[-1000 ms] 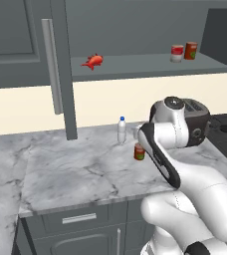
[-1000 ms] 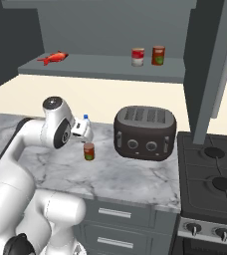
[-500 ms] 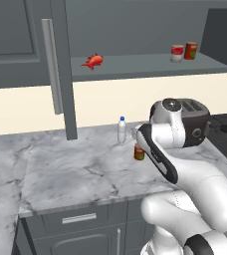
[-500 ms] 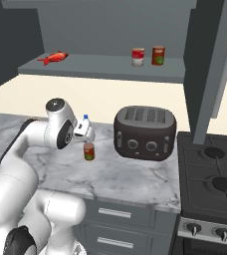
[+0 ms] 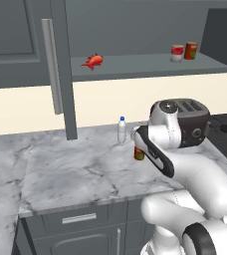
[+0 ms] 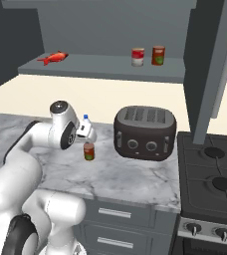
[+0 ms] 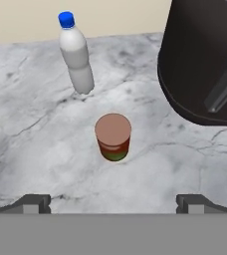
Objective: Pick the cans from the counter and place them in their designated side in the cabinet.
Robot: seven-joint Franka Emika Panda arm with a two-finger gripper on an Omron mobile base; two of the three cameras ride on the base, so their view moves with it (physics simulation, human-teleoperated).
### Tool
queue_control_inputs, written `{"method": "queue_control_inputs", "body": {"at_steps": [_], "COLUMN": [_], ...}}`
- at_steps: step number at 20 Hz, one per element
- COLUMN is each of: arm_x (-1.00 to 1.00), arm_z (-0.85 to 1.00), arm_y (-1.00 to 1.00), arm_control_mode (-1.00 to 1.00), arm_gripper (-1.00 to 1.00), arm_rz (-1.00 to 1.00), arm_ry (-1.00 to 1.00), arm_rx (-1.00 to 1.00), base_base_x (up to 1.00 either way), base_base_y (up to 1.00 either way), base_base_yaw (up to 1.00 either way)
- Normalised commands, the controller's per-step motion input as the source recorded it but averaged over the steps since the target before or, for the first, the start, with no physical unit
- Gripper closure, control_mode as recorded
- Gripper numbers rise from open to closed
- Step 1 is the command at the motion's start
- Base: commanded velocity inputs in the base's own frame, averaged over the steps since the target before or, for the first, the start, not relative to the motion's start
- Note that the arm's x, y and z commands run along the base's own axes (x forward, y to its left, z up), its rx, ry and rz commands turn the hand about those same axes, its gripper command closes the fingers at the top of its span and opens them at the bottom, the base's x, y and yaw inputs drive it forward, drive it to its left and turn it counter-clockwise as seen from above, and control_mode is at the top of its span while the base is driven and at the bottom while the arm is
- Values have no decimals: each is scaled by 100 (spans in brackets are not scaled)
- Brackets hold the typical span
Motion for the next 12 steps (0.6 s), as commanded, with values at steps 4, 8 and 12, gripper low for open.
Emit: {"method": "queue_control_inputs", "body": {"at_steps": [4,8,12], "arm_x": [13,19,19], "arm_z": [-22,-25,-25], "arm_y": [0,0,-1], "arm_control_mode": [-100,-100,-100], "arm_gripper": [-100,-100,-100], "arm_rz": [-1,-1,-1], "arm_ry": [1,1,1], "arm_rx": [0,0,0], "base_base_x": [0,0,0], "base_base_y": [0,0,0], "base_base_yaw": [0,0,0]}}
